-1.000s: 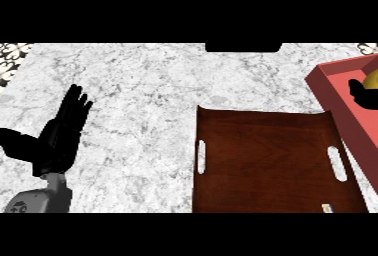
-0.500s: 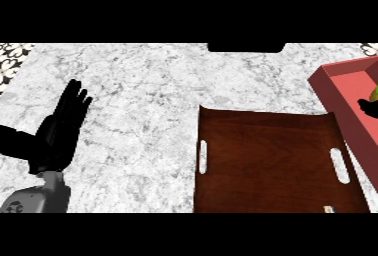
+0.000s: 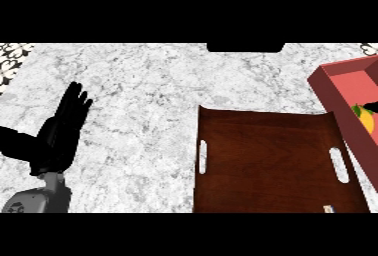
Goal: Pick the lemon from the tray and place it in the cardboard box
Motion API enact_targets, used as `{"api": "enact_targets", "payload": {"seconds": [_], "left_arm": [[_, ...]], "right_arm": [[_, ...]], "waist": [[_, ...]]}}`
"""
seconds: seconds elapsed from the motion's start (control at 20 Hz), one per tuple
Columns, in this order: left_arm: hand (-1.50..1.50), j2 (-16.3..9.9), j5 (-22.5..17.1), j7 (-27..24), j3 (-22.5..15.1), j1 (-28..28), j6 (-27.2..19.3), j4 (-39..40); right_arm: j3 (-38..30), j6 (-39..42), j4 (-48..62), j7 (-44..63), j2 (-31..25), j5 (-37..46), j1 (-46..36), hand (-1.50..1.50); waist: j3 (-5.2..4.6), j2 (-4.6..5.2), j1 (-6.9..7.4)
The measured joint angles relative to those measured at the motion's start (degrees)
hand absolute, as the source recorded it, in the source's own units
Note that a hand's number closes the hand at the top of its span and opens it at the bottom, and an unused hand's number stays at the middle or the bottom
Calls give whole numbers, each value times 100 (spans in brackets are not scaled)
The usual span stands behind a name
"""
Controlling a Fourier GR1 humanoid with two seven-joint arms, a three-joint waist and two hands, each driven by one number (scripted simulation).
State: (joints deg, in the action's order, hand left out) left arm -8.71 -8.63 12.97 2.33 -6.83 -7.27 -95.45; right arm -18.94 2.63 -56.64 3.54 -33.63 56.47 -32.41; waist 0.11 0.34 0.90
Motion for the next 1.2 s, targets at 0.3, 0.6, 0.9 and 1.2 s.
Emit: {"api": "enact_targets", "payload": {"seconds": [0.3,0.6,0.9,1.2], "left_arm": [[0,21,0,-63,13,81,25,37],[0,-22,-13,32,86,143,-2,-77],[0,-3,10,78,97,30,-39,-62],[0,55,50,52,91,-7,-23,-16]], "right_arm": [[-664,-791,-146,-723,235,-876,-303,-150],[-1590,-401,-193,-795,384,-2256,-534,-150],[-2491,109,-176,-806,278,-3550,-517,-150],[-2925,239,-157,-1022,36,-4336,-106,-150]], "waist": [[-2,-23,-42],[-4,-58,-116],[-7,-53,-140],[-10,-40,-109]]}}
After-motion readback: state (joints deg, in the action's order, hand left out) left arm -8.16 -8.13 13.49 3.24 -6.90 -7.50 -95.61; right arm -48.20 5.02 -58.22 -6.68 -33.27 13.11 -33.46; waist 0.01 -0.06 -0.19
